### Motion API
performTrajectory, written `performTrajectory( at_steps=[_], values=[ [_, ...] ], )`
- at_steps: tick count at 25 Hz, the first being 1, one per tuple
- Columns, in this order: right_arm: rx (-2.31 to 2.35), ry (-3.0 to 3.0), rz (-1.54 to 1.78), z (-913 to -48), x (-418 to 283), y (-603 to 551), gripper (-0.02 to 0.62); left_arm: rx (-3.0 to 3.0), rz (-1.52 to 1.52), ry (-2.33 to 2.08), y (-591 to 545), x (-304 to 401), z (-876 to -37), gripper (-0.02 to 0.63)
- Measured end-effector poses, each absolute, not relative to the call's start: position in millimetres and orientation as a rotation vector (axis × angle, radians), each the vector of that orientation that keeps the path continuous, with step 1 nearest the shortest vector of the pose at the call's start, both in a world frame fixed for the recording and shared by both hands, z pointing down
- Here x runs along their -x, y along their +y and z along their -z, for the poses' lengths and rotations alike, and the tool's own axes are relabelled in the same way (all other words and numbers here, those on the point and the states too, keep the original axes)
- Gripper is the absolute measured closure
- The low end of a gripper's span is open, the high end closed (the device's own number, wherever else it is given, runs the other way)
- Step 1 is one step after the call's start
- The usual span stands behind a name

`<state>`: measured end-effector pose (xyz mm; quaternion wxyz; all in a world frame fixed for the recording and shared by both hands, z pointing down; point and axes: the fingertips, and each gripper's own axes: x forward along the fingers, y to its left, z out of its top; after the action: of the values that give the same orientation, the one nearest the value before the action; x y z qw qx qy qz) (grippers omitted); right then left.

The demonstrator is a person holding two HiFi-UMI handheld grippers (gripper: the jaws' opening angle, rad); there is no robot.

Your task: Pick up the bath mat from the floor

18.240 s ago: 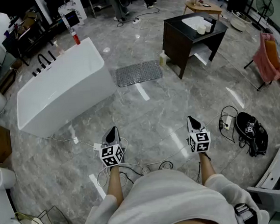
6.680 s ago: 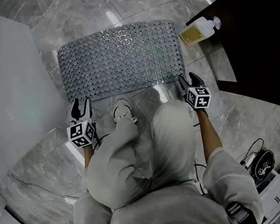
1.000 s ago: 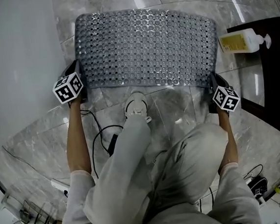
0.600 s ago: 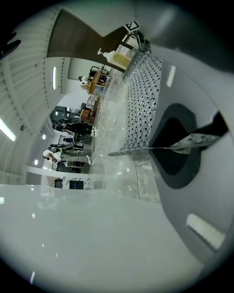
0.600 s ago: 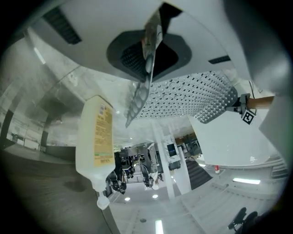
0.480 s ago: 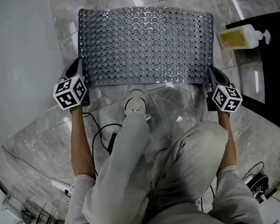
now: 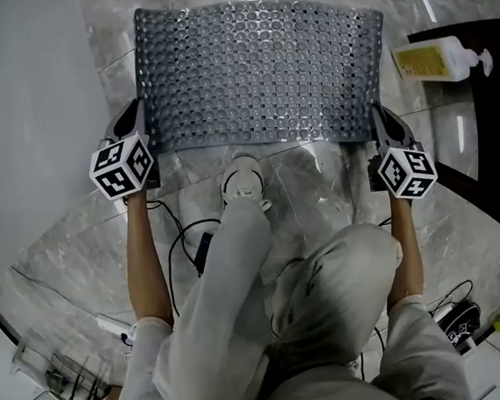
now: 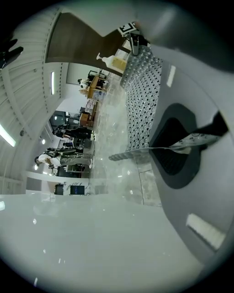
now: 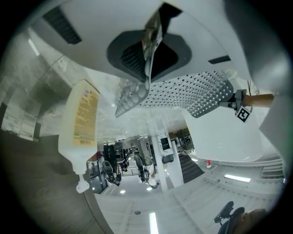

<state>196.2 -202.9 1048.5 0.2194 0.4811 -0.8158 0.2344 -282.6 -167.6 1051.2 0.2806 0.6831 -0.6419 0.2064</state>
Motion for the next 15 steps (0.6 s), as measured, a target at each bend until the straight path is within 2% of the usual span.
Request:
performTrajectory(
  at_steps=[15],
  values=[
    [-1.356,-2.219,-0.707,-1005.8,-171.6,-214.5,0.571,-1.738,-0.529,-1.641,-177.2,270.7,-1022.2,0.583]
  ],
)
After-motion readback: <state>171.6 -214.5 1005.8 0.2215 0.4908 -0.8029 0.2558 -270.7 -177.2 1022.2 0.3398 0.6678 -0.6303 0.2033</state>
